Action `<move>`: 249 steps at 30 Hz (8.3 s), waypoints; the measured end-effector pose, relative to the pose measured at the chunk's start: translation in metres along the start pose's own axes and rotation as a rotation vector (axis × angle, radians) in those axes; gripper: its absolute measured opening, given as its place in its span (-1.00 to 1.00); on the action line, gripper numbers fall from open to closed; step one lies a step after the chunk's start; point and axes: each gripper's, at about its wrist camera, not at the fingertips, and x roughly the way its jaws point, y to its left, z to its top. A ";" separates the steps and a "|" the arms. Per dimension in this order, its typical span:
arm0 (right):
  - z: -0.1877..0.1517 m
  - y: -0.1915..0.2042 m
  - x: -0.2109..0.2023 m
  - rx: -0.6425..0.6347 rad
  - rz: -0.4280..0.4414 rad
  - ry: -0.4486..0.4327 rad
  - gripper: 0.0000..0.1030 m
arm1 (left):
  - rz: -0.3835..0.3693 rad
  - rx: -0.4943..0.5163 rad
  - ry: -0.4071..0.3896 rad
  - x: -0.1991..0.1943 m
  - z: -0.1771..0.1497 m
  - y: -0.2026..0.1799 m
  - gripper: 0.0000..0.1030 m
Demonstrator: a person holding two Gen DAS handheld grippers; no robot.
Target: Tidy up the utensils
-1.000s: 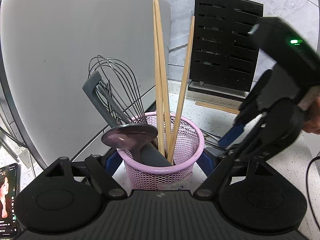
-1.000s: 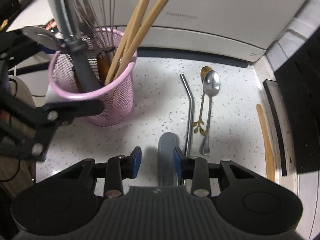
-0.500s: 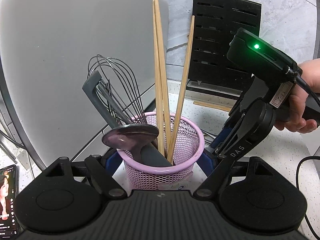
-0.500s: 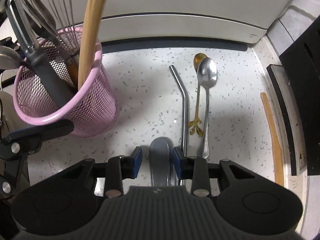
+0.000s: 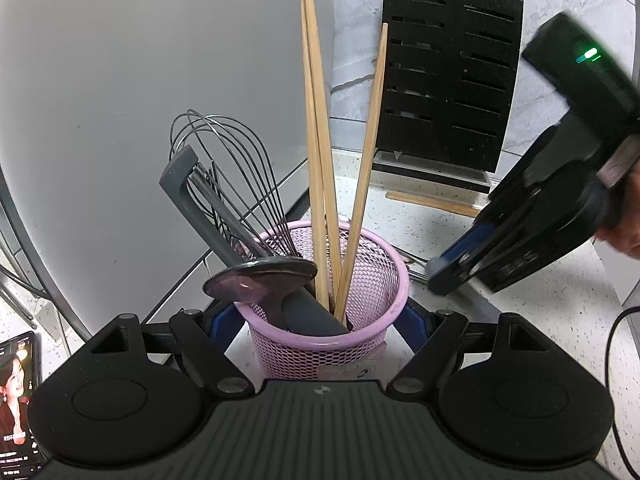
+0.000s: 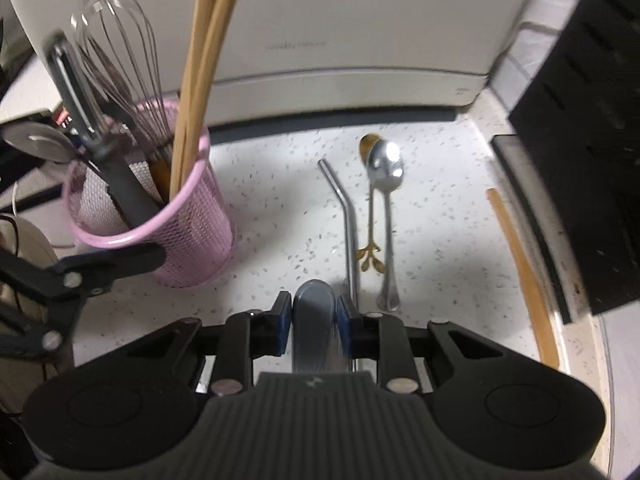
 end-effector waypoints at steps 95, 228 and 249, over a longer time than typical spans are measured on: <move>-0.001 0.006 -0.091 -0.033 -0.039 -0.286 -0.19 | -0.040 -0.049 0.047 0.014 0.005 0.009 0.79; -0.007 0.029 -0.118 0.215 0.127 -0.771 -0.95 | -0.031 -0.048 0.074 0.021 0.009 0.008 0.78; -0.011 0.030 -0.071 0.209 0.123 -0.603 -0.95 | -0.028 -0.052 0.075 0.022 0.008 0.007 0.78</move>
